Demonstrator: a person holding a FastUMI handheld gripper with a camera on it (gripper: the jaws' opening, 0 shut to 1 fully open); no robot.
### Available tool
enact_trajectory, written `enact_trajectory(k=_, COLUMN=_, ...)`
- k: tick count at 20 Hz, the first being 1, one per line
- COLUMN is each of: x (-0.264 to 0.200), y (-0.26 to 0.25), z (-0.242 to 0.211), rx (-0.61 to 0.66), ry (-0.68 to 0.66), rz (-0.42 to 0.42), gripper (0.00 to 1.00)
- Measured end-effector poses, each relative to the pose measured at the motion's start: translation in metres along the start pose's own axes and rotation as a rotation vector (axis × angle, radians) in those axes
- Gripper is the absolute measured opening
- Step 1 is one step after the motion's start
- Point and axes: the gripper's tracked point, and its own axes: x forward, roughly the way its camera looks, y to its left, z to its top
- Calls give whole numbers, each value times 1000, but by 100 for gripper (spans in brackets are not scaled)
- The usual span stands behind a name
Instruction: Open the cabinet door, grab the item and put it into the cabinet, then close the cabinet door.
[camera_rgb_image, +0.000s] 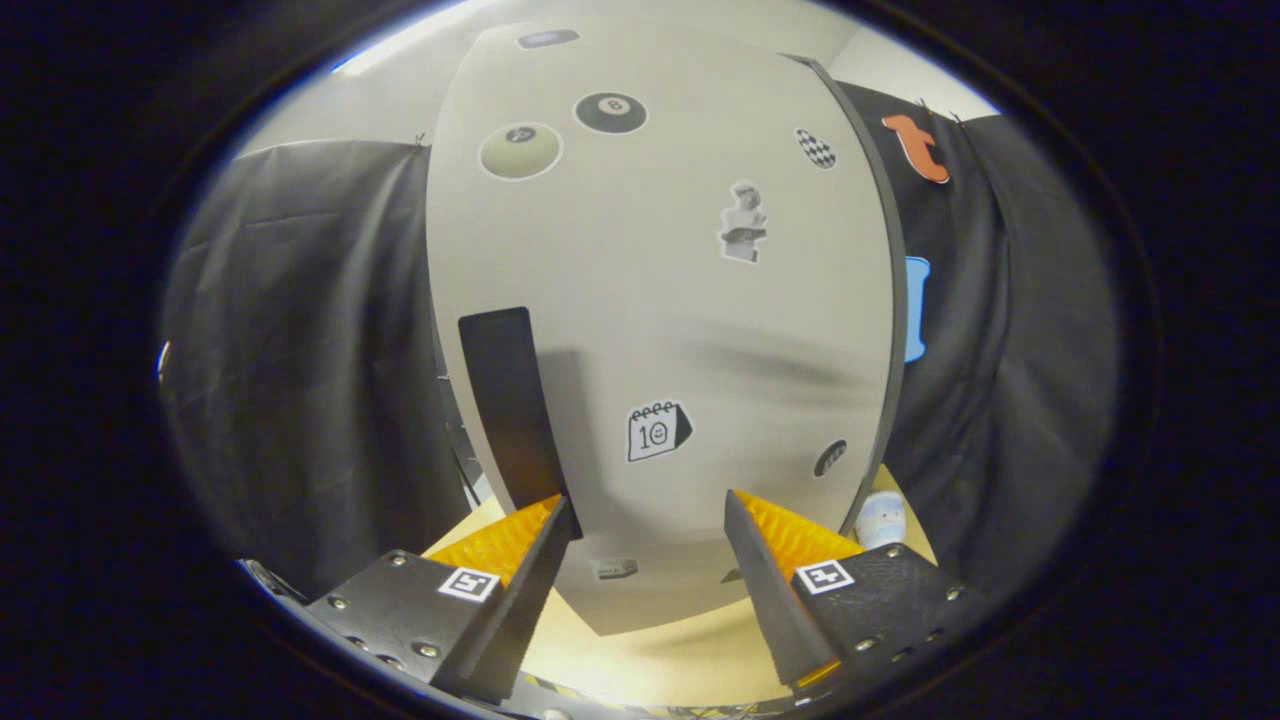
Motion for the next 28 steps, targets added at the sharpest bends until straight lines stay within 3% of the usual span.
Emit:
enact_trajectory(k=3, x=20, y=-2, z=1, rx=12, ry=-5, rz=6, gripper=92)
enact_trajectory(k=28, x=29, y=9, z=12, rx=-81, ry=-60, rz=4, gripper=92)
